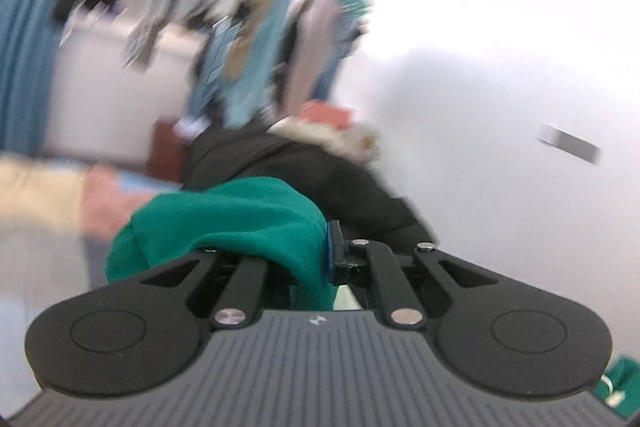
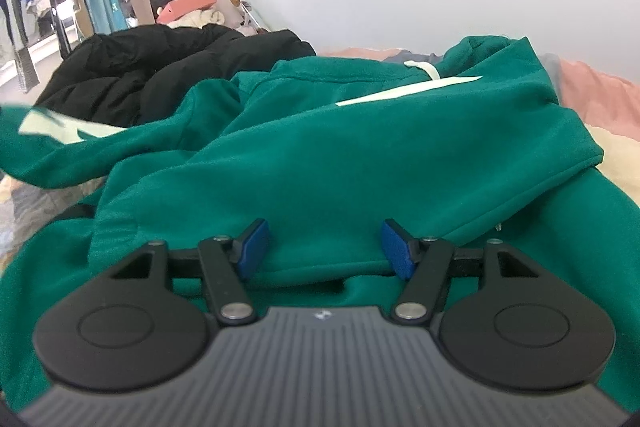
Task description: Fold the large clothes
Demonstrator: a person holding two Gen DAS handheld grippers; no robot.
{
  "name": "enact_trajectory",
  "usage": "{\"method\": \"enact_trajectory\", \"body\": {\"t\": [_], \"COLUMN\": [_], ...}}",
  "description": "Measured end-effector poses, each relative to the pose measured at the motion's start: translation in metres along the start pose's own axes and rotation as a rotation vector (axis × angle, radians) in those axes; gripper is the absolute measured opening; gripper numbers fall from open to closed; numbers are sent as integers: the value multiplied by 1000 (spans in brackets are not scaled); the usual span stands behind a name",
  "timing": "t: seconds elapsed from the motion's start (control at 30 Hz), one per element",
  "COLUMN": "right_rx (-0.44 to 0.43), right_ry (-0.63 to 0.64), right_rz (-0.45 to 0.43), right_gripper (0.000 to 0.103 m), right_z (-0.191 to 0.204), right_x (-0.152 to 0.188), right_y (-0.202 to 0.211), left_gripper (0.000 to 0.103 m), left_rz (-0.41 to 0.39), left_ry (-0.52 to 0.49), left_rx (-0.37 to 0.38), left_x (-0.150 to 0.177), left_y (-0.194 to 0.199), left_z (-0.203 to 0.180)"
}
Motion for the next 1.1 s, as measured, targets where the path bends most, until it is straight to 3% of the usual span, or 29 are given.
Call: {"method": "enact_trajectory", "body": {"t": [0.17,0.27,0.43,0.53,0.67,0.77,0.87,0.97,1.0,1.07,1.1], "right_rx": [-12,-4,5,12,43,49,46,53,57,61,57], "right_ry": [-67,-114,-238,-357,-435,-498,-504,-450,-429,-389,-369], "right_rz": [-30,-47,-50,-63,-101,-90,-68,-70,-78,-107,-121], "right_gripper": [64,64,64,65,66,67,67,67,67,67,67], "right_z": [-10,-20,-50,-77,-109,-126,-127,-118,-115,-110,-107], "right_x": [-12,-20,-33,-41,-44,-39,-31,-32,-33,-37,-40], "right_y": [12,19,27,32,37,33,24,19,20,24,26], "left_gripper": [9,9,9,9,9,9,9,10,14,41,67], "left_rz": [-40,-52,-7,105,254,363,417,446,465,536,588], "left_ry": [-208,-370,-563,-643,-746,-733,-709,-678,-651,-589,-558], "left_rx": [156,270,441,536,599,628,633,643,655,695,716], "left_x": [-31,-22,32,99,191,233,251,246,239,234,233], "left_y": [7,17,35,40,46,34,26,15,7,6,11], "left_z": [-116,-192,-297,-342,-375,-376,-375,-372,-366,-360,-352]}}
Point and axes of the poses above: each gripper's, at about its wrist camera, not at the fingertips, and y roughly against the way its jaws point, z to its left, x to its underside, the point moved 8 cm from there along -y, roughly the way its jaws point, and after that the axes turned 6 degrees about x, right-handed, at the moved point
